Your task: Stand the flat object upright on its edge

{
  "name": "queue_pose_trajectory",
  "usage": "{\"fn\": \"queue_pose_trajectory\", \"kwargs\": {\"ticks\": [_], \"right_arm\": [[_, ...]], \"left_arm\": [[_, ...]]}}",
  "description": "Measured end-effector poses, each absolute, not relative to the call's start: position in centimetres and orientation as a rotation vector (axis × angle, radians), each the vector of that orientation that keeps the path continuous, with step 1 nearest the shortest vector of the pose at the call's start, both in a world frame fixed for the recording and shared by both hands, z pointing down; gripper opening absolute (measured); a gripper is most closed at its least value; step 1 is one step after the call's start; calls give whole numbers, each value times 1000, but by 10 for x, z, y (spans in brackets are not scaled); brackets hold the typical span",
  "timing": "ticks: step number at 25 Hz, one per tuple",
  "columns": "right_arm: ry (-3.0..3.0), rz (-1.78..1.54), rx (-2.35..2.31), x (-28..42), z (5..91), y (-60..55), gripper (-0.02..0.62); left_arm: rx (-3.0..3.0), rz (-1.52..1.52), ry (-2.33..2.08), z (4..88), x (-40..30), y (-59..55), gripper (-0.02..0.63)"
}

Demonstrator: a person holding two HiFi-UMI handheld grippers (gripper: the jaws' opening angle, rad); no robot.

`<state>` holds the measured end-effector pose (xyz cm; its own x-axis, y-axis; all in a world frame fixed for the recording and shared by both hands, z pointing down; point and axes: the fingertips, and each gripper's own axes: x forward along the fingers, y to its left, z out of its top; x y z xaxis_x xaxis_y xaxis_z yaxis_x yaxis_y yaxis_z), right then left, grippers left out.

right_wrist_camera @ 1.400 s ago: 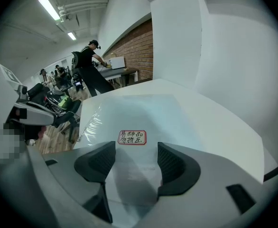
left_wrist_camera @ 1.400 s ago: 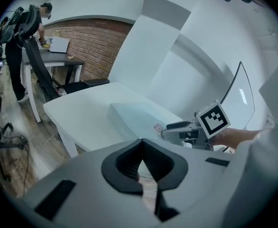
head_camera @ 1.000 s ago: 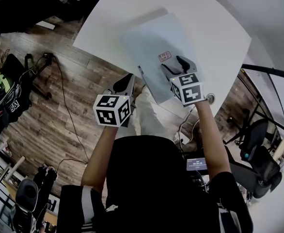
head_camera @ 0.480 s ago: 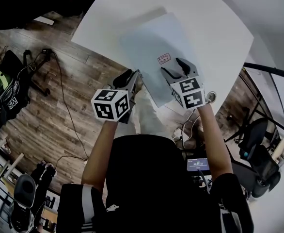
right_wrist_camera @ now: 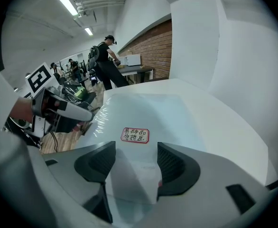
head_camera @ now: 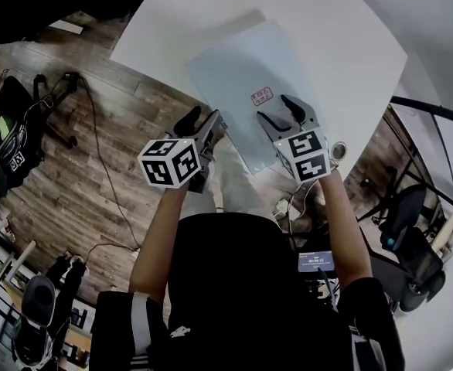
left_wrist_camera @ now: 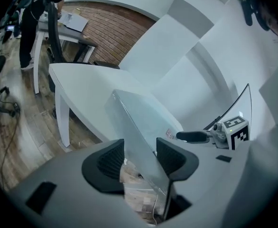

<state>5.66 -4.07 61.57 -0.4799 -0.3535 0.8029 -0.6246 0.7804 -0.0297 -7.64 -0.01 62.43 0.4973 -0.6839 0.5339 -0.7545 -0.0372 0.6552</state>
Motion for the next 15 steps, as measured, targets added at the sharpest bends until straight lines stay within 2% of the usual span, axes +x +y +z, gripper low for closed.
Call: {"fn": "queue_pose_trajectory", "kwargs": {"ticks": [7,10,15], "right_arm": [[-2119,390,694,55,614,-27,290],[-2125,383,689,56,614,-23,290],[-2134,374,702,59,612,-16,290]], "left_arm": [[1748,5,-1162,631,-76,6,252],[1721,-55,-1129,634,-75,5,299],[1671,-158,-1069,637,-70,8,314]]}}
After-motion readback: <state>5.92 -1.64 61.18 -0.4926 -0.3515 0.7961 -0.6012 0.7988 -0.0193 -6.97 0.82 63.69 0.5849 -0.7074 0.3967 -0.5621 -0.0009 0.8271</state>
